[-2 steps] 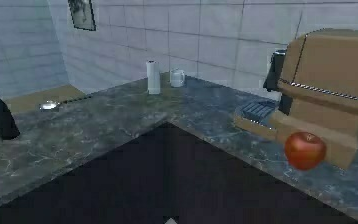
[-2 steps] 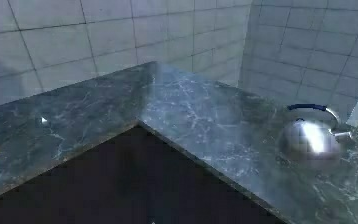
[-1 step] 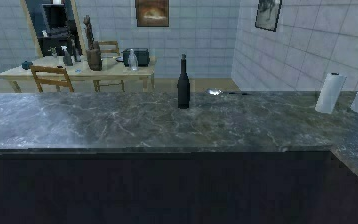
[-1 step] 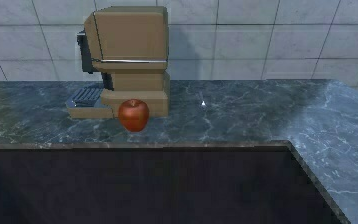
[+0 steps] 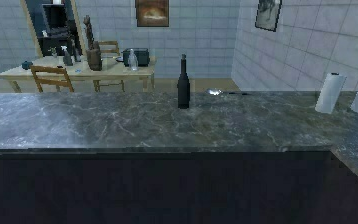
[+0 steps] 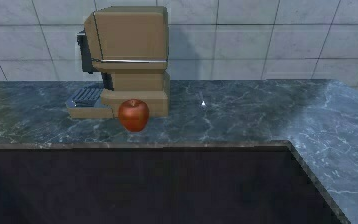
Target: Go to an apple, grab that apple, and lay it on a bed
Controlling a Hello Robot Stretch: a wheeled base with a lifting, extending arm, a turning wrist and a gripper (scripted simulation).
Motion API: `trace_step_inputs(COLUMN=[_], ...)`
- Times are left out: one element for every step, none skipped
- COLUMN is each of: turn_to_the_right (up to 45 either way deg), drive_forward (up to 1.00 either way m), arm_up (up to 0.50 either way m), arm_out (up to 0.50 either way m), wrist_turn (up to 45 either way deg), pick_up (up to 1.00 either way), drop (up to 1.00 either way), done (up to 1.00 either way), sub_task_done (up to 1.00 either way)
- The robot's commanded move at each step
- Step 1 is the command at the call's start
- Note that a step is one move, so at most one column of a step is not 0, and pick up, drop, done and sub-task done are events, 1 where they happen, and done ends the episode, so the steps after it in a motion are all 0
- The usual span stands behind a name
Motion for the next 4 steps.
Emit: trace_step_inputs(turn_to_the_right=[0.0,0.0,0.0,0.0], drive_forward=[0.00,0.00,0.00,0.00], arm_up=[0.38,0.00,0.00,0.00], arm_out=[0.00,0.38,0.00,0.00], wrist_turn=[0.0,0.0,45.0,45.0], pick_up=[0.00,0.00,0.00,0.00], drop=[0.00,0.00,0.00,0.00], done=[0.00,0.00,0.00,0.00], sub_task_done=[0.00,0.00,0.00,0.00])
